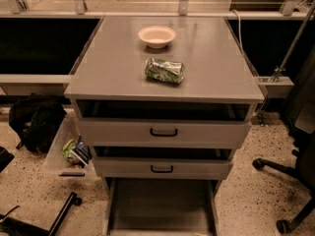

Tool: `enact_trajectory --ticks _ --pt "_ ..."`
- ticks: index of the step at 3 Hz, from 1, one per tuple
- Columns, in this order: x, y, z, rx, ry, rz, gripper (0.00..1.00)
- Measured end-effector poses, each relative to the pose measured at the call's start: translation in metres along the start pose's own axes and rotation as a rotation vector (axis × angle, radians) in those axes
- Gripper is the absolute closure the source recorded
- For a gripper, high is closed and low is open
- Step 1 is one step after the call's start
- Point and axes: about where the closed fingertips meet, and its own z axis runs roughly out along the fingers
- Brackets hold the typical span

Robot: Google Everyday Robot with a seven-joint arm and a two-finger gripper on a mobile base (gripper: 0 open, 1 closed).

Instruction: Open bottom drawer

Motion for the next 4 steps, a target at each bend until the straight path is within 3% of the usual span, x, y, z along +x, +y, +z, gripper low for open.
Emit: enact_trajectory --ticks 1,4 --pt "0.0 0.0 0.0 0.0 0.0 0.0 0.81" --pt "0.0 0.0001 0.0001 0.0 0.0 0.0 0.12"
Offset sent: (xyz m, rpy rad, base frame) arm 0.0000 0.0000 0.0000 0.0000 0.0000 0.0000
